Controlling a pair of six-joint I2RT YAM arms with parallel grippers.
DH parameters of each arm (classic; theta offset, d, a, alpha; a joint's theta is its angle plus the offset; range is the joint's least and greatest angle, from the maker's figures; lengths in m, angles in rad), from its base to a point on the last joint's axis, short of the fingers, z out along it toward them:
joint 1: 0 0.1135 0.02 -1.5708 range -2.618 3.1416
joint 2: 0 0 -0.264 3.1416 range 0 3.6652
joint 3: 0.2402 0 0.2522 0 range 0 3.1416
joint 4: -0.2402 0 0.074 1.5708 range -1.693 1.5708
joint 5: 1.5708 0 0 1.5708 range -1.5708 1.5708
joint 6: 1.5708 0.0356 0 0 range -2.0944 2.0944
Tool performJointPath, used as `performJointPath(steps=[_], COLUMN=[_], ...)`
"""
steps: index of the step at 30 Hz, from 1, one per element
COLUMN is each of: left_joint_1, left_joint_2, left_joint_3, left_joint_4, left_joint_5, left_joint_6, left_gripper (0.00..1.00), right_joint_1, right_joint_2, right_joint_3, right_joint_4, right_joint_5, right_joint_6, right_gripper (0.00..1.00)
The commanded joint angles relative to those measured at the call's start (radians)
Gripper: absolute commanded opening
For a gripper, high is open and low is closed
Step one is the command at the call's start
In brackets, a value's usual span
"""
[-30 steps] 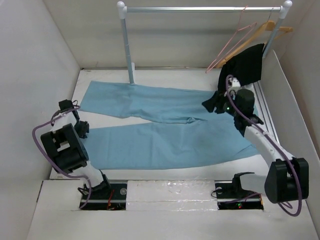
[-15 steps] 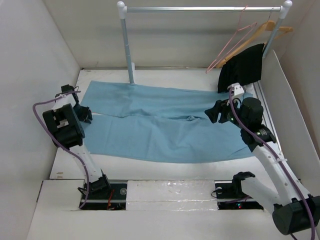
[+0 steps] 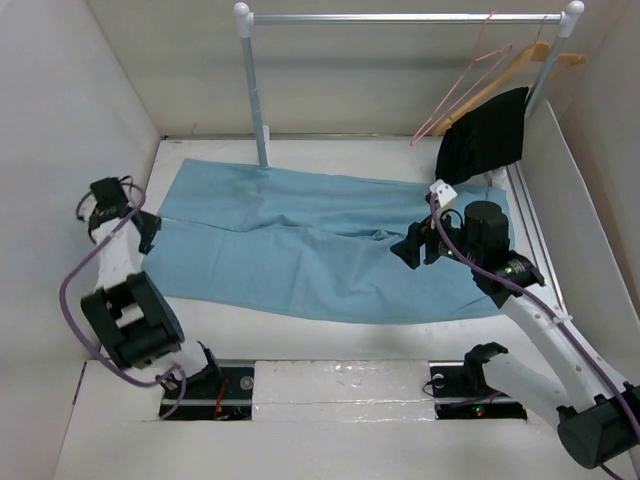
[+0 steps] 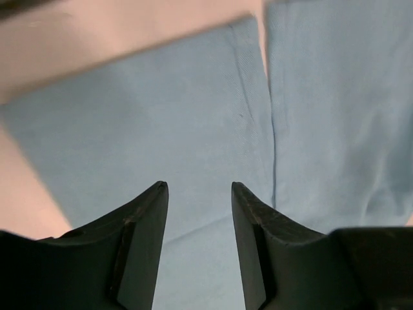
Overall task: Place the trousers on the hanger
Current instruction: Fold the trousers
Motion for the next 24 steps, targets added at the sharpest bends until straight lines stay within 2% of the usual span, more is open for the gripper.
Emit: performJointPath(steps=[1,3,6,15,19,20,21,22,24], left_joint_1=[0.14,0.252,0.33,0.339,0.339,0.339,0.339,0.339,0.339], left_joint_2=[-0.116,-0.104,-0.03,0.027,0.054,0.058,0.061,0.062,0.055], left_joint_3=[-0.139,-0.224,-0.255,-0.296,-0.325,-0.33,-0.334,-0.339,-0.35], left_joint_4=[0.035,0.037,-0.006,0.032,0.05,0.063,0.085,0.101,0.142], left_joint_5=[0.037,0.117,0.093,0.054,-0.001,0.002,0.011,0.02,0.084], left_joint_6=[-0.006,-0.004,0.015,0.039,0.034,0.034,0.035,0.037,0.061], left_gripper=[0.4,0.38,0.36,0.37,0.36,0.32,0.12,0.01,0.0], right_joint_1=[0.029,0.029,0.029,0.029,0.02,0.011,0.002,0.002,-0.032], right_joint_2=[-0.009,-0.041,-0.099,-0.213,-0.273,-0.283,-0.291,-0.297,-0.306], right_joint_3=[-0.002,-0.013,-0.028,-0.06,-0.083,-0.091,-0.097,-0.103,-0.122], right_joint_4=[-0.031,-0.06,-0.098,-0.215,-0.252,-0.261,-0.267,-0.278,-0.333], right_joint_5=[-0.039,-0.038,-0.042,-0.049,0.0,0.017,0.024,0.032,0.086], right_joint_6=[-0.063,-0.07,-0.069,-0.067,-0.058,-0.05,-0.04,-0.032,0.017], right_gripper=[0.7,0.7,0.7,0.7,0.71,0.72,0.73,0.74,0.75])
